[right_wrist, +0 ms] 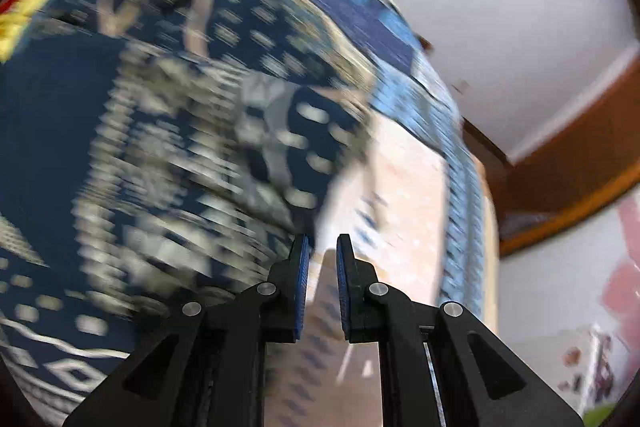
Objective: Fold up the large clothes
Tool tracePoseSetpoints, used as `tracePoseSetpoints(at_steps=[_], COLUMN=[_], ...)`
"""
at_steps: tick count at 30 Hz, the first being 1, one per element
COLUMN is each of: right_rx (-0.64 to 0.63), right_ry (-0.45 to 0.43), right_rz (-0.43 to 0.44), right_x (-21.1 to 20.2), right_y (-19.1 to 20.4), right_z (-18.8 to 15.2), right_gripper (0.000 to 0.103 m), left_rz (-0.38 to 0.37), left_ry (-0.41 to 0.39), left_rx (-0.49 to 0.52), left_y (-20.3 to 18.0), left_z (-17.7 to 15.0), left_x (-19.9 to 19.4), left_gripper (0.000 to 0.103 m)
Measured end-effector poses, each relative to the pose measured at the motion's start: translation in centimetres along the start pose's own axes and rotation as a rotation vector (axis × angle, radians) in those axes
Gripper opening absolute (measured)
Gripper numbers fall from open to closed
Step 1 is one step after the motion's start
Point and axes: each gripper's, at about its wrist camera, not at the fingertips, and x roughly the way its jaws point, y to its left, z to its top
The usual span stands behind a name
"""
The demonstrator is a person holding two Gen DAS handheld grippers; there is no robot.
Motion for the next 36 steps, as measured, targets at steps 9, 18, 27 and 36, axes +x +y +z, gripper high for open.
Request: tracePoseSetpoints(at_steps=[9,18,27,36], right_rx=[0.219,0.093,0.133,0.232], right_ry=[-0.032,-0.058,-0.069,-0.117], right_rz=[0.380,0.244,0.035,0.294], right_x=[-1.9,-1.0,-0.8,-4.0], right_y=[-4.8,0.4,-1.3,-5.3], right_z=[0.8,2.4,1.0,3.6], right_gripper=[0.009,0.009,0.103,0.102], left_rz=[0.039,0.063,0.052,0.071], left_ry=[-0.003,-0.009,-0.016,-0.095], left_rx=[0.030,0.038,0.027,0.052], left_y=[-0.9,-1.4,-1.0,-0.2], left_z=[-1.0,-1.2,-1.7,1.2], left_x=[1.7,1.5,1.4,-1.9], left_gripper=[0.061,0.062,0.066,0.065])
